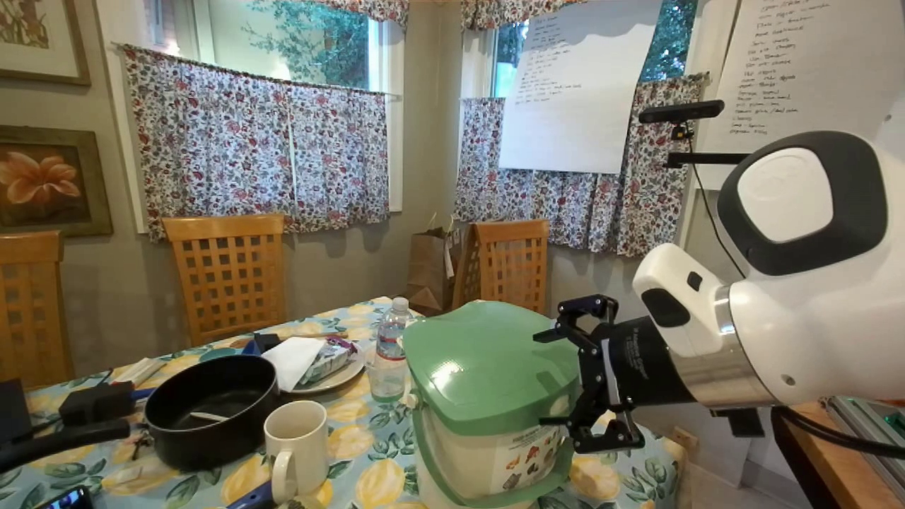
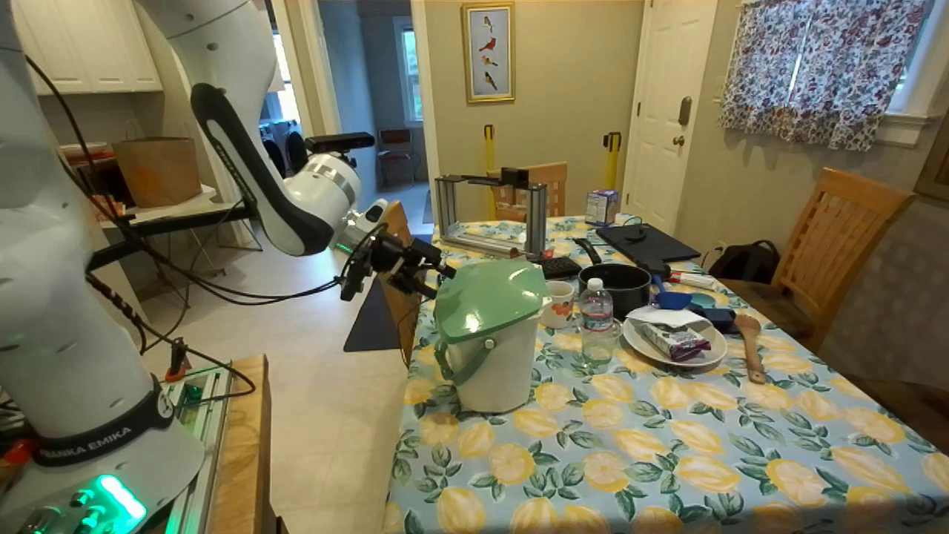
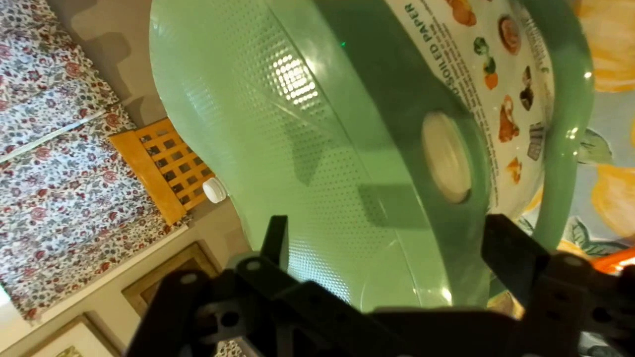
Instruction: Open the trash can and rotate it 90 degrees counterclockwise
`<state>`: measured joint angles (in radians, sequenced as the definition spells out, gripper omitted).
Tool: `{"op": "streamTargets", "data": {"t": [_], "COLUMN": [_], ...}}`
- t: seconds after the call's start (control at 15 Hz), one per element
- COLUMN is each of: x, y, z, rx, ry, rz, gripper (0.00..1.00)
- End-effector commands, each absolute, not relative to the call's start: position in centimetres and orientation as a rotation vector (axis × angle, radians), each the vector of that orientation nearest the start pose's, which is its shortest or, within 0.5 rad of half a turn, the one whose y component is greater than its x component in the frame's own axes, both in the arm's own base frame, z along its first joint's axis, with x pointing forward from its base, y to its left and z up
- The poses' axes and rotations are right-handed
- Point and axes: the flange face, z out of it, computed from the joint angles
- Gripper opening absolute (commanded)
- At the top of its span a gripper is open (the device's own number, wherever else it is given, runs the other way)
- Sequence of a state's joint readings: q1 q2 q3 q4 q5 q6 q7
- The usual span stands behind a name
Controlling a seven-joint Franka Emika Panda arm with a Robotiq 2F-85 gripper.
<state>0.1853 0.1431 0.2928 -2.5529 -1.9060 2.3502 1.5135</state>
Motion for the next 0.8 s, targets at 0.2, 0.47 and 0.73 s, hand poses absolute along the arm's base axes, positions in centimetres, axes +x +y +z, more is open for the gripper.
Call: {"op": "streamTargets", "data": {"t": [0.2,0.47,0.73], "x": [39.4,39.2,39.4], "y": [19.5,19.8,19.6], "z": [18.4,17.6,17.9], "rx": [2.133,2.097,2.041], "ry": [0.782,0.797,0.767], "rz": [0.942,0.954,1.001], "gripper": [1.00,1.00,1.00]}}
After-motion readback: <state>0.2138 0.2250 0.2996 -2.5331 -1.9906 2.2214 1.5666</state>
